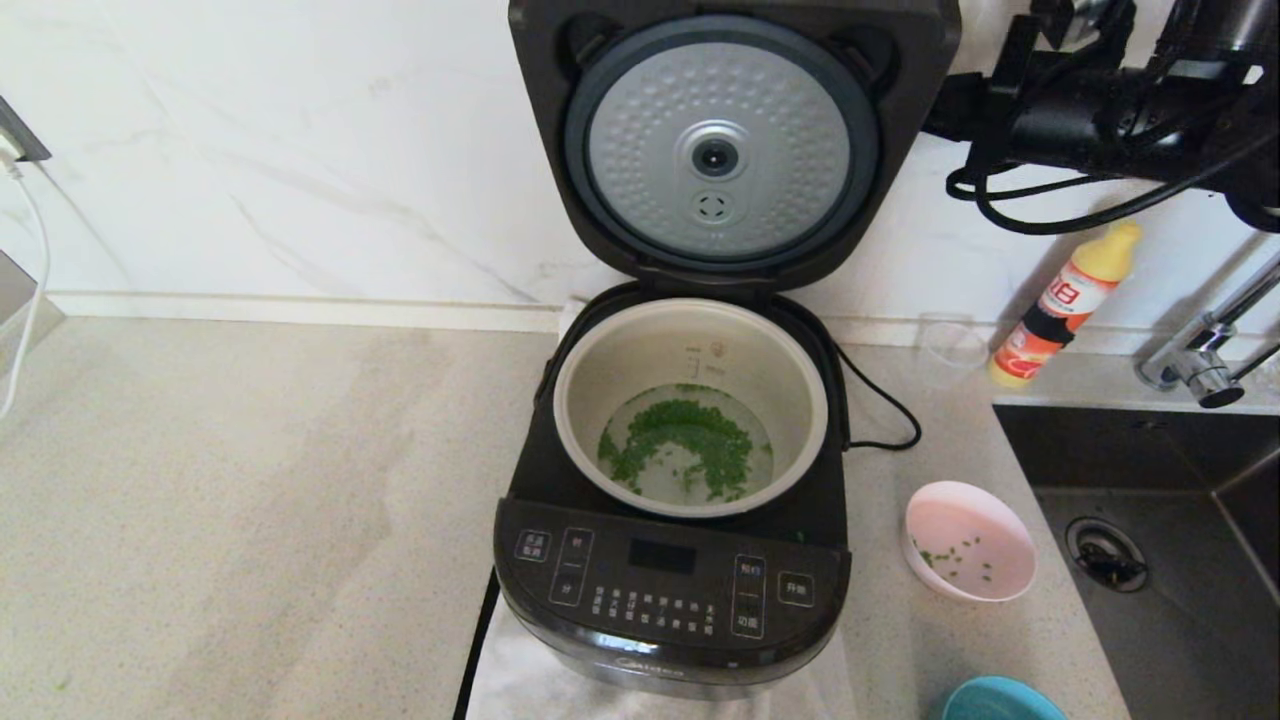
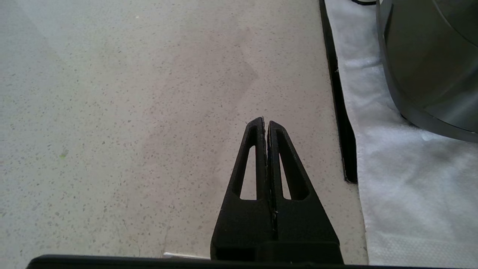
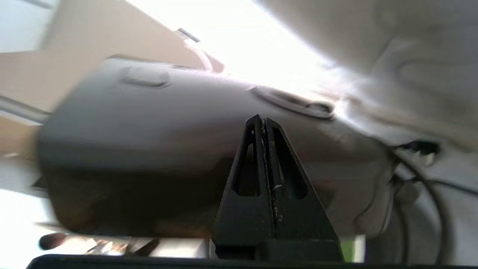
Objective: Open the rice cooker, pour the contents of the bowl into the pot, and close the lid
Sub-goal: Close the rice cooker
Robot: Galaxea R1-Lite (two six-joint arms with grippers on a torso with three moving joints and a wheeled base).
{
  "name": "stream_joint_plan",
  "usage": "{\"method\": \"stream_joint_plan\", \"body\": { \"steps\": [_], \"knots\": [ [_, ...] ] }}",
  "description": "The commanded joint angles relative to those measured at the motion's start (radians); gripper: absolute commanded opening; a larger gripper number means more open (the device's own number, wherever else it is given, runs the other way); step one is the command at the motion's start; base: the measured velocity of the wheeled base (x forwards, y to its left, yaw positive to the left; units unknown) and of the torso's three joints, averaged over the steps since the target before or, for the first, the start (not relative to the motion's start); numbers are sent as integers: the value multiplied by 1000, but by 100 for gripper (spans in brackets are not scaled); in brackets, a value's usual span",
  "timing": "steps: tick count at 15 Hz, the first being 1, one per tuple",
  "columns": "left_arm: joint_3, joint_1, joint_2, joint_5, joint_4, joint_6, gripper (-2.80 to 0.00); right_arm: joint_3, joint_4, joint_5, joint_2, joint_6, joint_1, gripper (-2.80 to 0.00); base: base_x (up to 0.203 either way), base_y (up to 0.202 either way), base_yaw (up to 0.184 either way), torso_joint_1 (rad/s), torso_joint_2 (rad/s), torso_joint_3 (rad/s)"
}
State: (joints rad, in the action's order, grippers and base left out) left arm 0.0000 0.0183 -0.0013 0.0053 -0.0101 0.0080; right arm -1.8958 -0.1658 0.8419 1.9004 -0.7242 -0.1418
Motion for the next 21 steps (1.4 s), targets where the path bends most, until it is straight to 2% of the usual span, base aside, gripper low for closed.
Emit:
{"method": "stream_joint_plan", "body": {
  "steps": [1, 6, 10, 21],
  "knots": [
    [9, 0, 0, 1, -1, 0, -280, 17, -1, 46, -38, -28, 16, -280, 0, 0, 0, 0, 0, 0],
    [9, 0, 0, 1, -1, 0, -280, 147, -4, 112, -92, -19, 10, -280, 0, 0, 0, 0, 0, 0],
    [9, 0, 0, 1, -1, 0, -280, 193, 7, 169, -125, -19, -3, -280, 0, 0, 0, 0, 0, 0],
    [9, 0, 0, 1, -1, 0, -280, 464, 9, 166, -189, 28, -79, -280, 0, 0, 0, 0, 0, 0]
  ]
}}
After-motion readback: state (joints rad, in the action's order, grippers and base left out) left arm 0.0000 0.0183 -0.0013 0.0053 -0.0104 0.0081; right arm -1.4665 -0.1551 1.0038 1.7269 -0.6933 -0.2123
